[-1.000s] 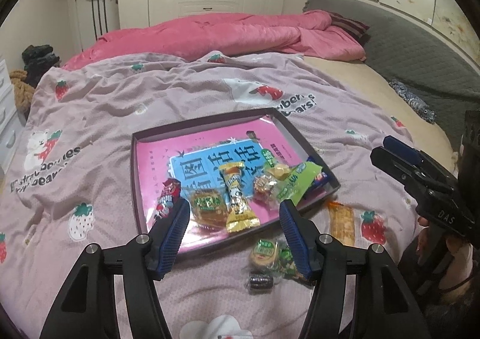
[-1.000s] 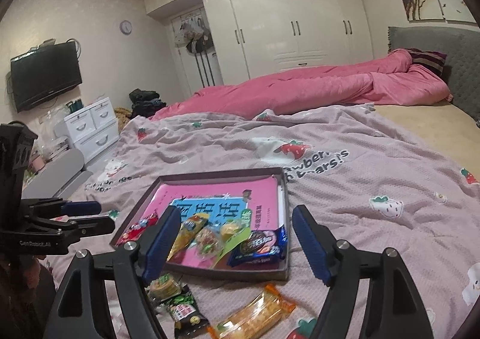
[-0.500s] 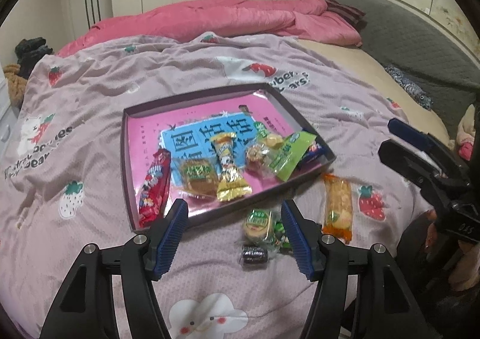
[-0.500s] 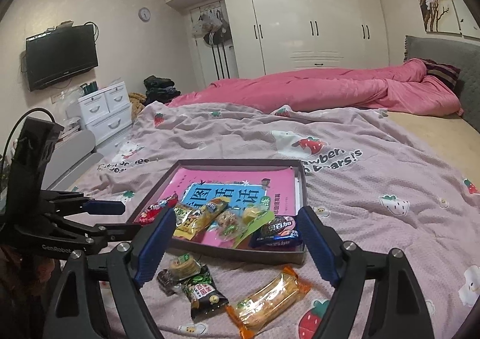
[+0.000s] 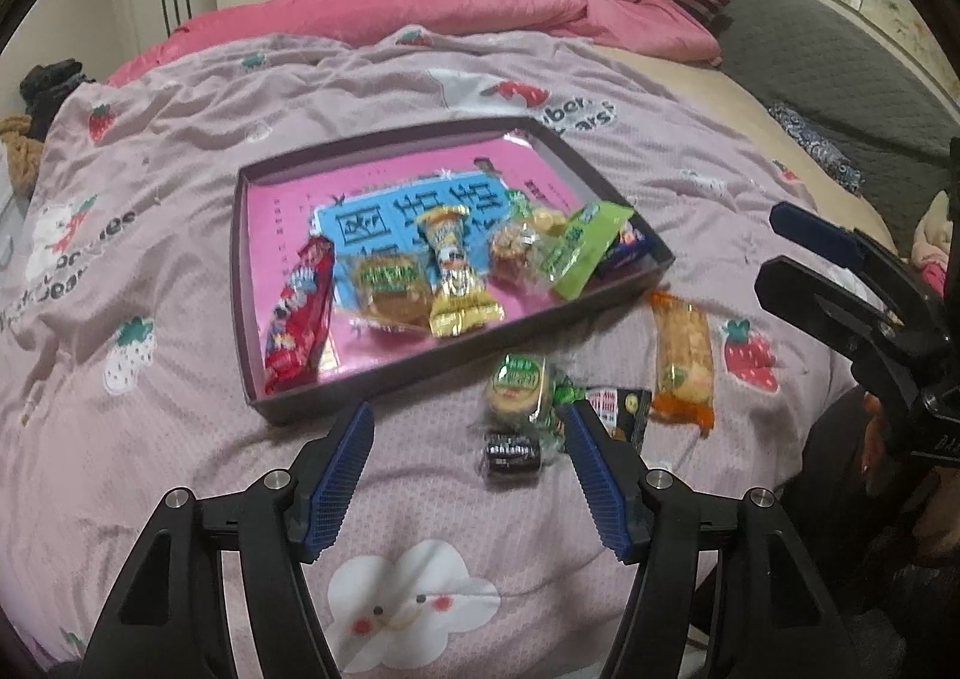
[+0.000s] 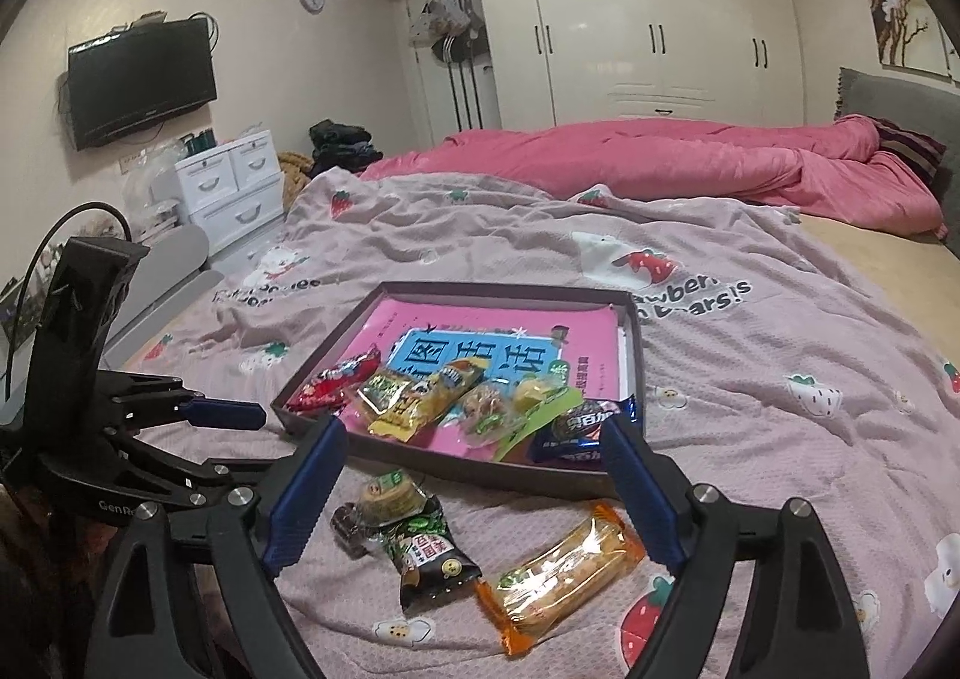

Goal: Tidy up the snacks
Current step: 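Open both tools and move them back over the snacks beside the tray, then grasp the dark chocolate roll with the left tool while the right tool grasps the black-green chip bag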

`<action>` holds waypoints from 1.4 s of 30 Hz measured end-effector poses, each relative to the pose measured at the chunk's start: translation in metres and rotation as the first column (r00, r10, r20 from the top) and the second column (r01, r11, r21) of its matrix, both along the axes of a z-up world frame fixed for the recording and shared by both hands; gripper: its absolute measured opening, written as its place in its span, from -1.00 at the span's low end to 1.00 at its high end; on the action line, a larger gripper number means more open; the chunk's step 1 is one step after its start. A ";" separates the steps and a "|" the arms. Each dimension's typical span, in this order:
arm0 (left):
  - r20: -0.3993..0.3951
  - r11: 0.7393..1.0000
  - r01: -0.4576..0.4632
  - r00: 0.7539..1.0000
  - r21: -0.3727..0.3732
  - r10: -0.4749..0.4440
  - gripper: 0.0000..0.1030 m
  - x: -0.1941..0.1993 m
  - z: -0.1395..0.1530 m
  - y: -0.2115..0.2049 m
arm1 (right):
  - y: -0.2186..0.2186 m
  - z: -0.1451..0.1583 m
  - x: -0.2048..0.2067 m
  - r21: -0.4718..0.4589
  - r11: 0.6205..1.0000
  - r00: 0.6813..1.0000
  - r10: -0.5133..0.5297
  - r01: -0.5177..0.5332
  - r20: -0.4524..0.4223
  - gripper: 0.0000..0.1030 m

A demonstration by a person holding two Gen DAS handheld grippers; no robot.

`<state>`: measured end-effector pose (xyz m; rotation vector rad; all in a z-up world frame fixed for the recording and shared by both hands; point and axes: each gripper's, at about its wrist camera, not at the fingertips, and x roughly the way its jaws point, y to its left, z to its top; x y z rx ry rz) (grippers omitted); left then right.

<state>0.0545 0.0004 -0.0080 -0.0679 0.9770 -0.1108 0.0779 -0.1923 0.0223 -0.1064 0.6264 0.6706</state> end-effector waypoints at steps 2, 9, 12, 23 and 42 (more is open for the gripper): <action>-0.012 1.000 0.003 1.000 0.001 -0.003 0.32 -0.001 -0.004 0.000 | 0.002 -0.004 0.001 -0.013 1.000 1.000 0.008 -0.008 -0.010 0.68; -0.044 1.000 0.018 0.999 -0.002 -0.018 0.32 0.001 -0.015 -0.006 | 0.009 -0.015 0.002 -0.064 0.997 0.999 0.033 -0.035 -0.027 0.68; -0.059 1.000 0.024 0.998 -0.004 -0.024 0.32 0.002 -0.021 -0.008 | 0.008 -0.018 0.002 -0.075 0.996 0.999 0.039 -0.041 -0.036 0.68; -0.120 1.000 0.024 0.992 -0.016 -0.026 0.33 0.007 -0.042 -0.009 | 0.022 -0.040 0.003 -0.182 0.978 0.993 0.093 -0.106 -0.077 0.73; -0.183 0.995 0.020 0.982 -0.093 -0.037 0.32 0.025 -0.072 -0.010 | 0.058 -0.087 -0.008 -0.416 0.871 0.965 0.236 -0.261 -0.112 0.73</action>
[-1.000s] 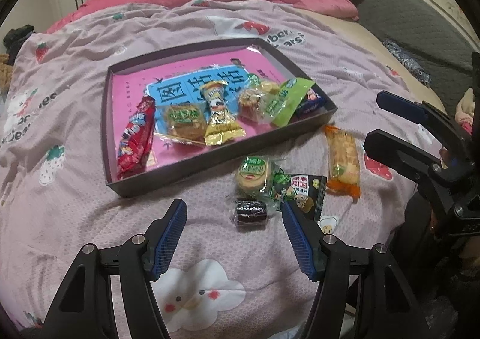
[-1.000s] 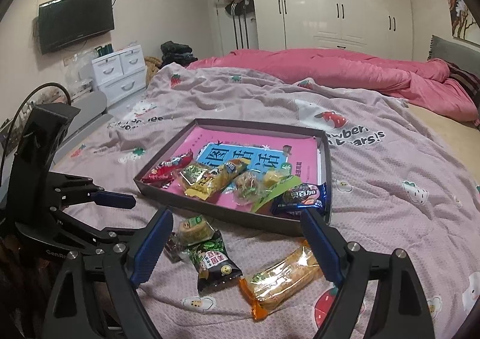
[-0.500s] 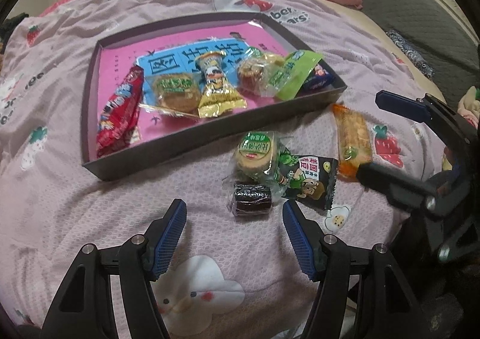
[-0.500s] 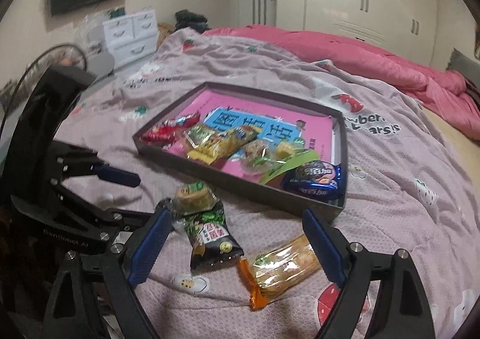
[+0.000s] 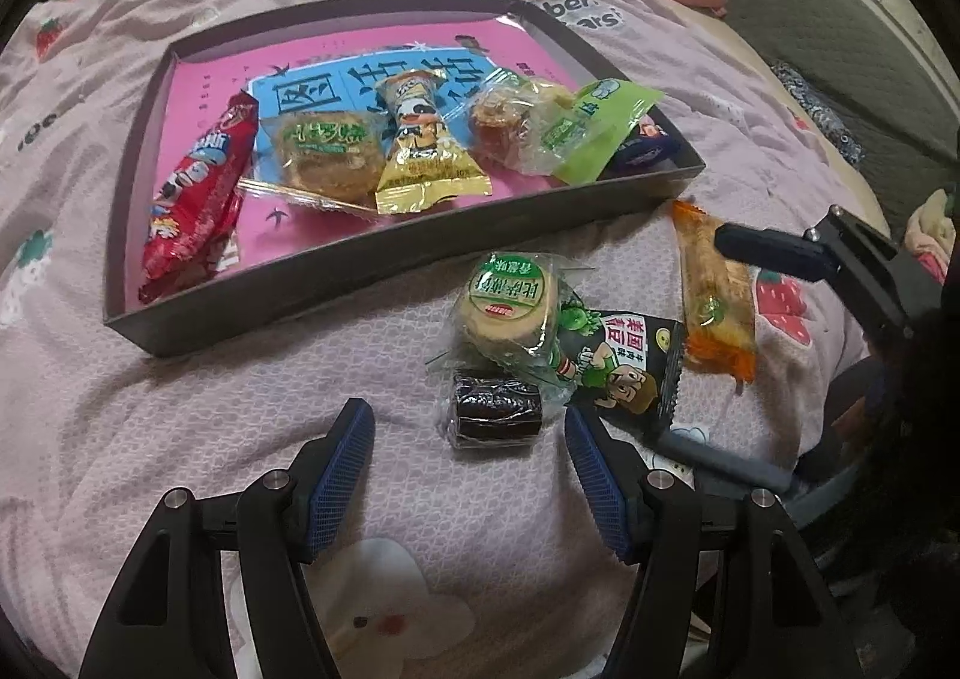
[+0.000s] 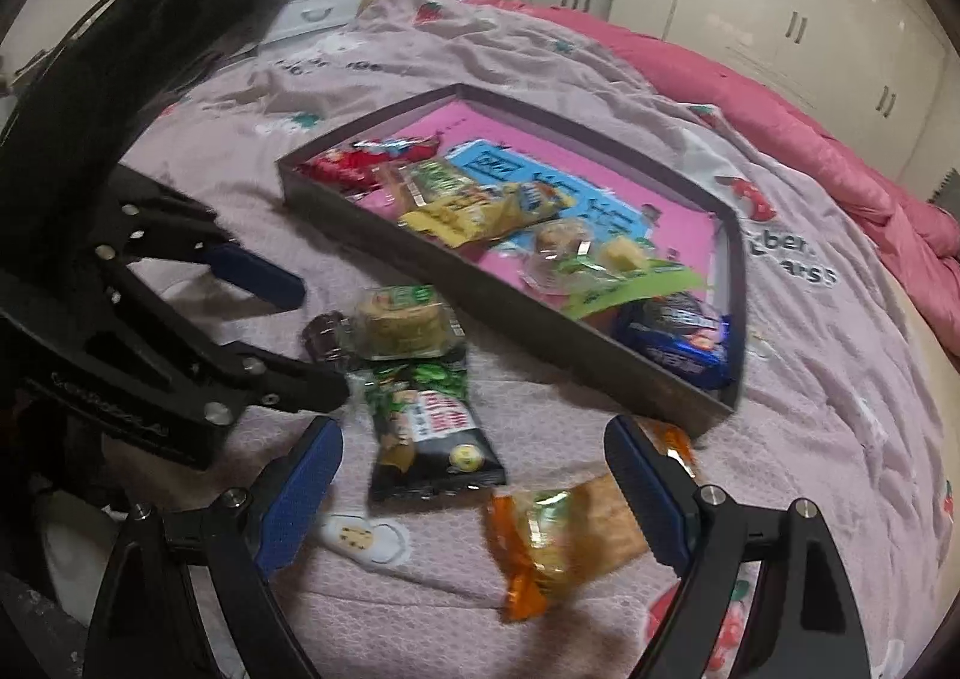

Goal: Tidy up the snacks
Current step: 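Grasp the dark chocolate roll with the left tool while the right tool grasps the black-green chip bag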

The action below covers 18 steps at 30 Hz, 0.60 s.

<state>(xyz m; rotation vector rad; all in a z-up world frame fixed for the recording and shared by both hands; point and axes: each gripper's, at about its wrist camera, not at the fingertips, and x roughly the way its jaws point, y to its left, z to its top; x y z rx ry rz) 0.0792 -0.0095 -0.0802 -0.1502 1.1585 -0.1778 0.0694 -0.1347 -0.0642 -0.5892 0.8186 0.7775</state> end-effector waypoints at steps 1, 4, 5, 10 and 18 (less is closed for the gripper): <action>-0.001 1.000 0.000 1.000 -0.002 0.000 0.32 0.001 -0.001 0.000 | 0.002 -0.002 0.000 -0.010 1.000 1.000 0.007 -0.007 0.000 0.73; -0.004 1.000 0.003 1.000 -0.007 -0.003 0.32 0.003 -0.003 0.000 | 0.007 -0.009 0.001 -0.023 0.999 1.000 0.023 -0.024 -0.015 0.72; -0.005 1.000 0.003 1.000 -0.008 -0.003 0.32 0.004 -0.003 0.000 | 0.009 -0.011 0.003 -0.023 0.999 0.999 0.026 -0.026 -0.023 0.72; -0.005 1.000 0.014 1.000 -0.007 -0.014 0.32 0.007 -0.006 -0.001 | 0.018 -0.024 0.008 -0.067 0.997 0.999 0.048 -0.049 -0.021 0.72; -0.001 0.999 0.042 0.999 0.001 -0.042 -0.08 0.012 -0.006 -0.006 | 0.027 -0.035 0.015 -0.062 0.994 0.995 0.088 -0.092 -0.051 0.52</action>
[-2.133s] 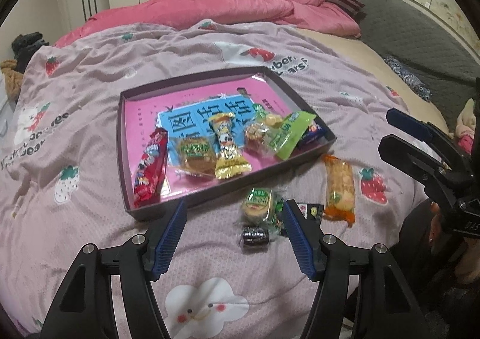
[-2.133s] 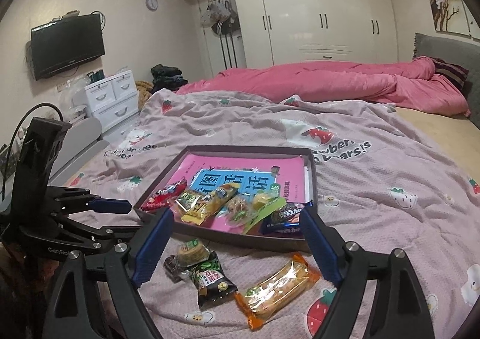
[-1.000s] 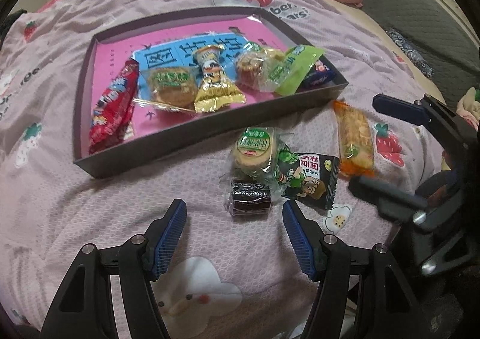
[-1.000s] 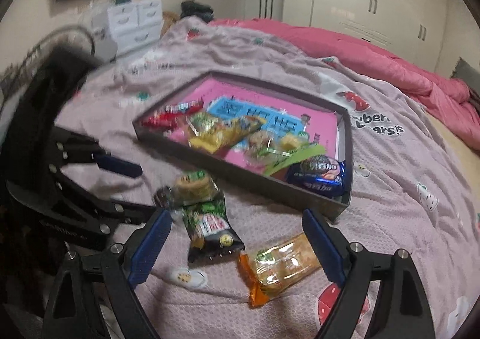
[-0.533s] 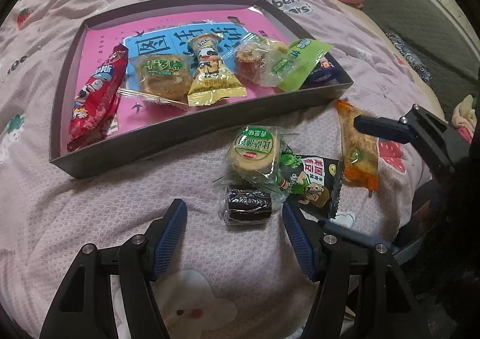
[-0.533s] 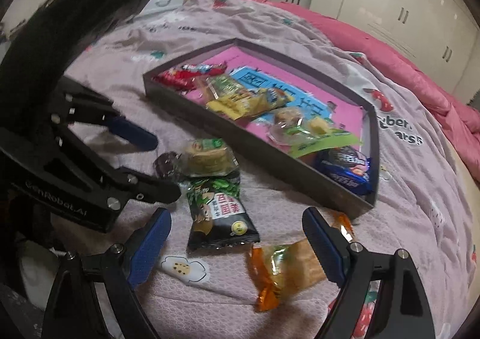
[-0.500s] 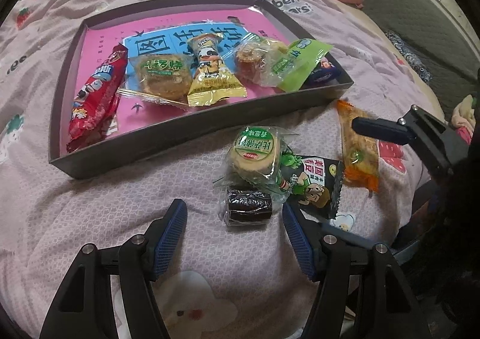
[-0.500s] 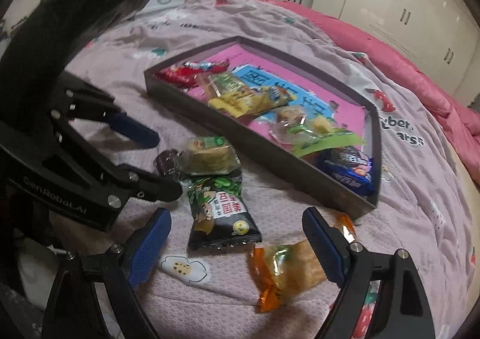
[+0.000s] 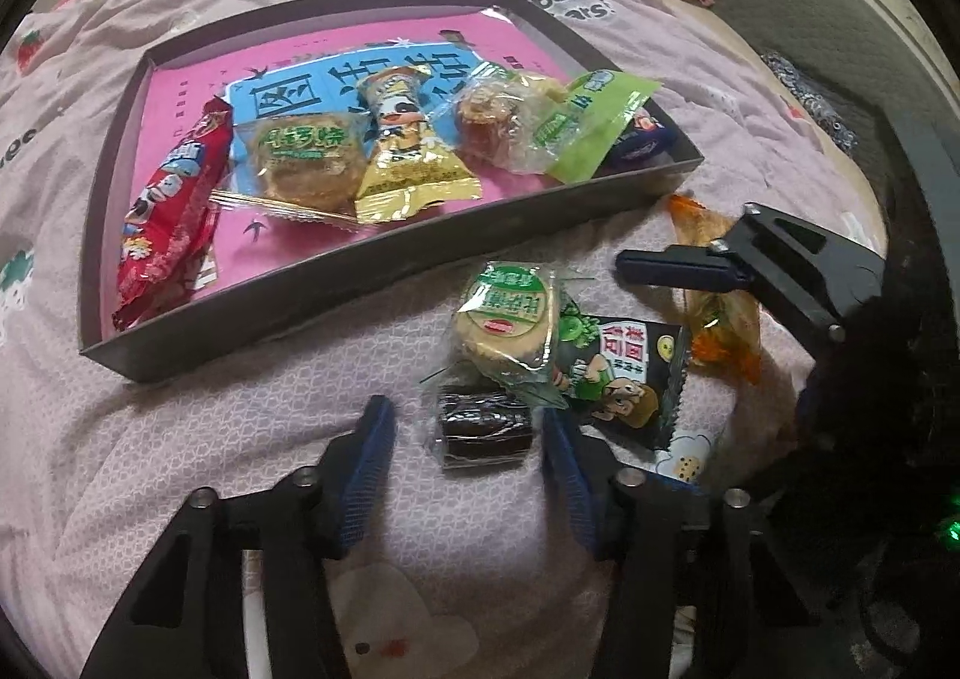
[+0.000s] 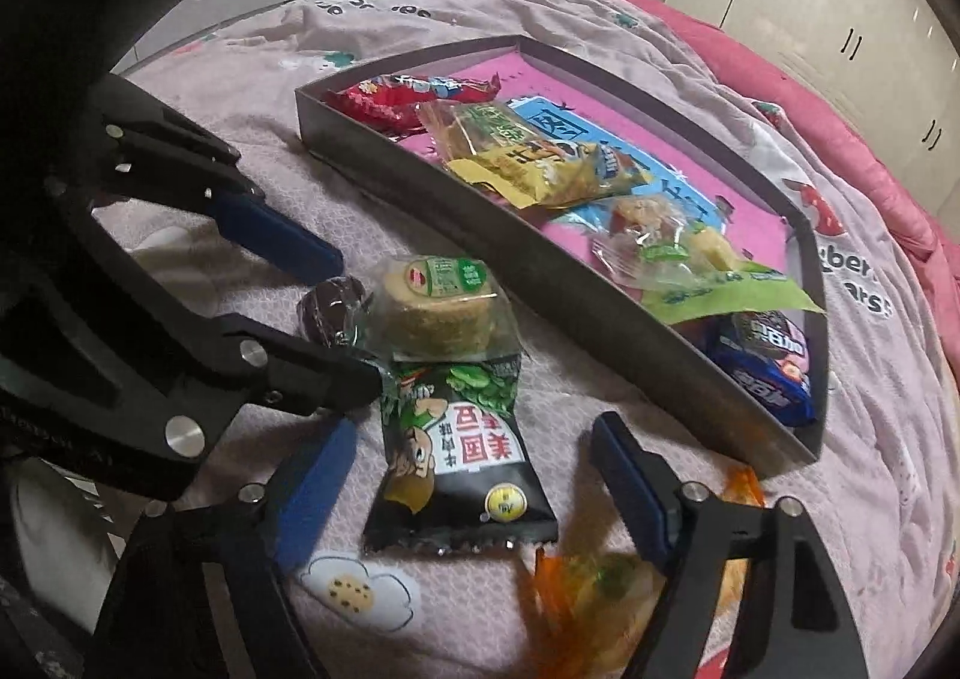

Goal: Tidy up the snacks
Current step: 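Grasp the dark chocolate roll with the left tool while the right tool grasps the black-green chip bag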

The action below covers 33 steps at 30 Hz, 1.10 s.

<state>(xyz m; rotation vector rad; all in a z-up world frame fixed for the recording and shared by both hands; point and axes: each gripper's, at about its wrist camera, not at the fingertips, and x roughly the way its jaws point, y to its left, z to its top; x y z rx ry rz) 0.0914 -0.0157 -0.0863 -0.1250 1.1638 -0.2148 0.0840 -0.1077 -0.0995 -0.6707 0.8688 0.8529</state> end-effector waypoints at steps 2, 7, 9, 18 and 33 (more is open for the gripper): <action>-0.004 1.000 0.006 1.000 0.003 -0.006 -0.15 0.002 -0.001 -0.002 | 0.001 -0.002 0.002 0.008 1.000 1.000 0.001 -0.001 -0.016 0.47; -0.011 1.000 0.004 1.000 0.000 -0.004 -0.25 0.004 -0.003 -0.001 | 0.002 -0.004 0.004 0.033 0.999 0.999 0.020 -0.018 -0.050 0.21; -0.013 1.000 0.001 1.000 -0.008 -0.001 -0.27 0.004 -0.003 0.001 | 0.001 -0.003 0.004 0.054 0.998 0.997 0.020 -0.016 -0.076 0.07; -0.017 0.999 -0.041 0.999 -0.006 0.041 -0.28 -0.006 0.003 0.016 | -0.003 0.005 0.000 0.084 0.996 0.995 0.019 -0.011 -0.096 -0.16; 0.039 0.996 -0.091 0.995 -0.022 0.092 -0.28 -0.019 0.029 0.031 | -0.024 0.033 -0.013 0.209 0.978 0.987 0.015 0.019 -0.158 -0.19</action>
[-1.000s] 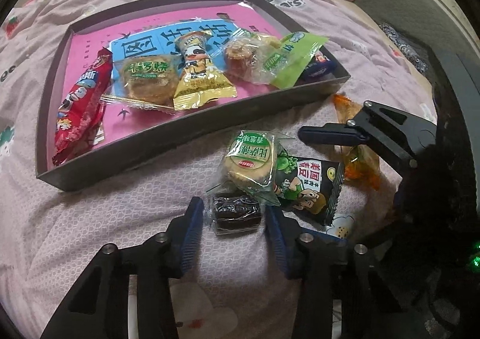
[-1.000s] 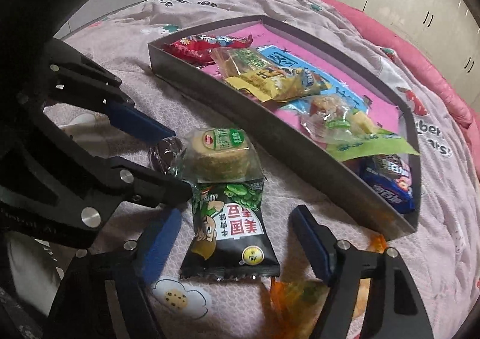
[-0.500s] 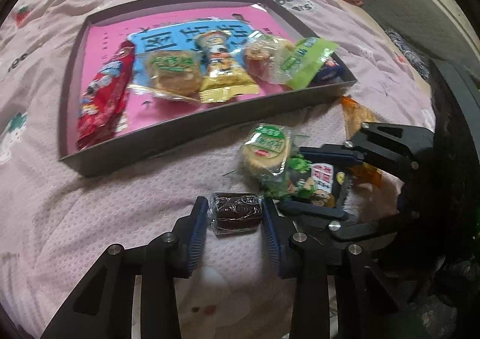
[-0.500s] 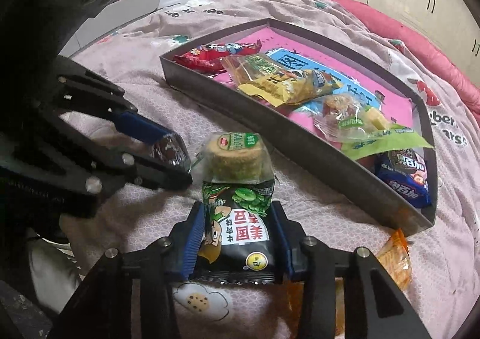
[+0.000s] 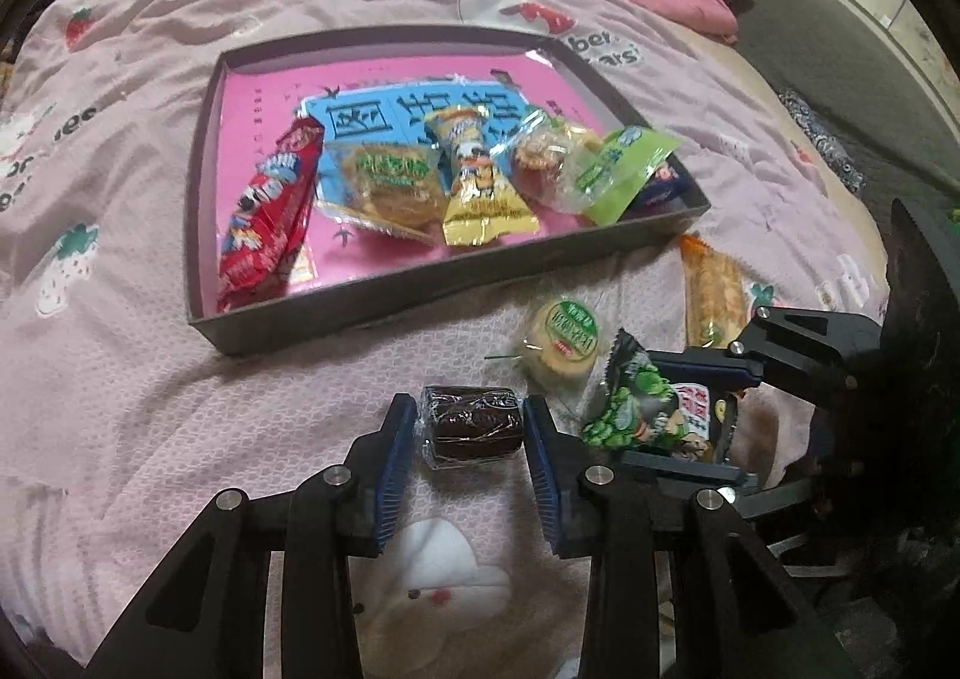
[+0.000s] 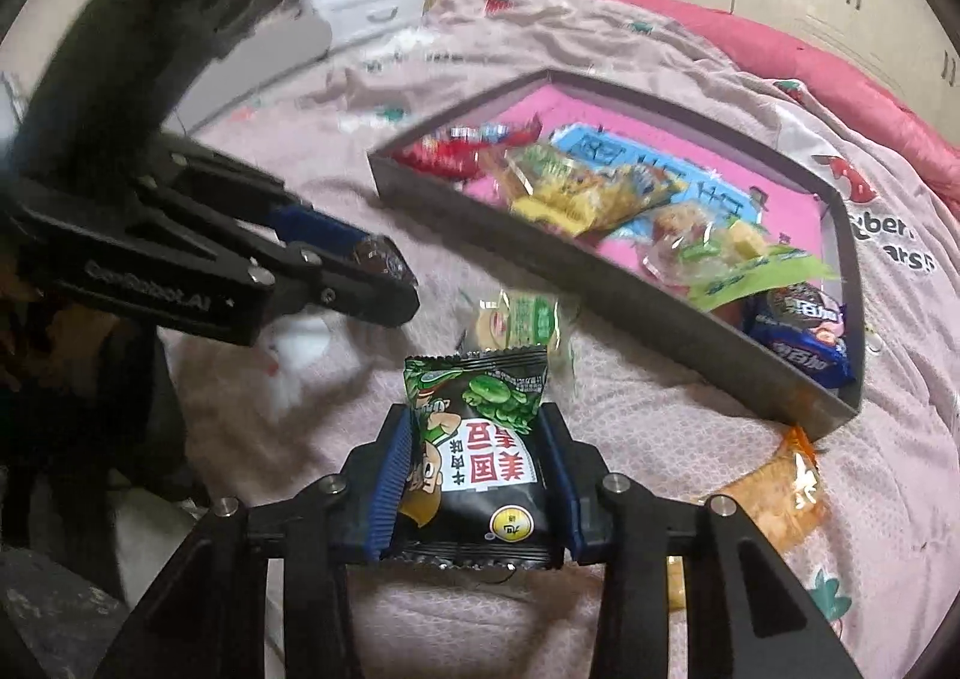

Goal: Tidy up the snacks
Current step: 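Grasp the dark chocolate roll with the left tool while the right tool grasps the black-green chip bag, then carry the chocolate roll over the tray with the left tool while the right tool carries the chip bag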

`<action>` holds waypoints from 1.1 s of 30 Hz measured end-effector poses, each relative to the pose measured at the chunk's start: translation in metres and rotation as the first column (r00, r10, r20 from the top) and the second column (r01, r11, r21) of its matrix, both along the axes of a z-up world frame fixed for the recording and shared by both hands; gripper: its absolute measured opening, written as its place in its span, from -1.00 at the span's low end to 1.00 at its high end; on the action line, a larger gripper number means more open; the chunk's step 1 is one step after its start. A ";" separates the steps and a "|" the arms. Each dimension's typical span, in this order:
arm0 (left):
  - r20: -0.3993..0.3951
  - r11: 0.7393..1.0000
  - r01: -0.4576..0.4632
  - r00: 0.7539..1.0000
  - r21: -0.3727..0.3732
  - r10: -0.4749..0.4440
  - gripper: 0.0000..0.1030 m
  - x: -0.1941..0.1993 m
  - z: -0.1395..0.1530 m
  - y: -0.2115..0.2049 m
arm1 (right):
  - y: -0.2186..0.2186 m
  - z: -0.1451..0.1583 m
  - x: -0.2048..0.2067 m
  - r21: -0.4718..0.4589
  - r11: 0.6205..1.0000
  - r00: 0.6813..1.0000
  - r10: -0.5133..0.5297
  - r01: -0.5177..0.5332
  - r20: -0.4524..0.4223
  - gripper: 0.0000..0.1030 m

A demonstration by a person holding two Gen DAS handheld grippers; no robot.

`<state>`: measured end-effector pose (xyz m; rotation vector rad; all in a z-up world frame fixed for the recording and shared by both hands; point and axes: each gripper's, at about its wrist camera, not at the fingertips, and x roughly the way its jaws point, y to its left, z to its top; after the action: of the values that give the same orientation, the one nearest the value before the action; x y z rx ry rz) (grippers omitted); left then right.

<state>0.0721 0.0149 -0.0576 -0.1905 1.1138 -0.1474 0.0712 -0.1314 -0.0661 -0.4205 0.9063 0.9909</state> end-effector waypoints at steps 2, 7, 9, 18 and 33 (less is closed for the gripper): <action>0.013 1.000 -0.004 1.000 -0.002 0.004 -0.28 -0.001 0.004 0.001 | -0.003 0.006 0.001 0.027 1.000 1.000 -0.010 0.010 -0.003 -0.18; 0.039 1.000 -0.018 0.999 -0.002 0.018 -0.28 -0.003 0.012 0.004 | -0.008 0.018 0.002 0.087 0.996 0.999 -0.033 0.033 0.002 -0.18; 0.052 1.000 -0.025 0.998 -0.001 0.025 -0.28 -0.003 0.016 0.005 | -0.010 0.024 0.003 0.116 0.992 0.999 -0.040 0.039 0.006 -0.19; 0.100 0.999 -0.034 0.995 0.011 0.032 -0.28 -0.002 0.031 0.004 | -0.020 0.042 0.013 0.198 0.975 0.994 -0.108 0.099 0.033 -0.19; 0.167 0.995 -0.096 0.982 0.003 0.094 -0.28 0.012 0.056 0.016 | -0.044 0.073 0.036 0.329 0.922 0.966 -0.245 0.204 0.087 -0.18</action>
<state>0.0838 0.0305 -0.0018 -0.2172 0.9373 -0.0702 0.1072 -0.1758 0.0065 -0.1002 0.6485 0.8677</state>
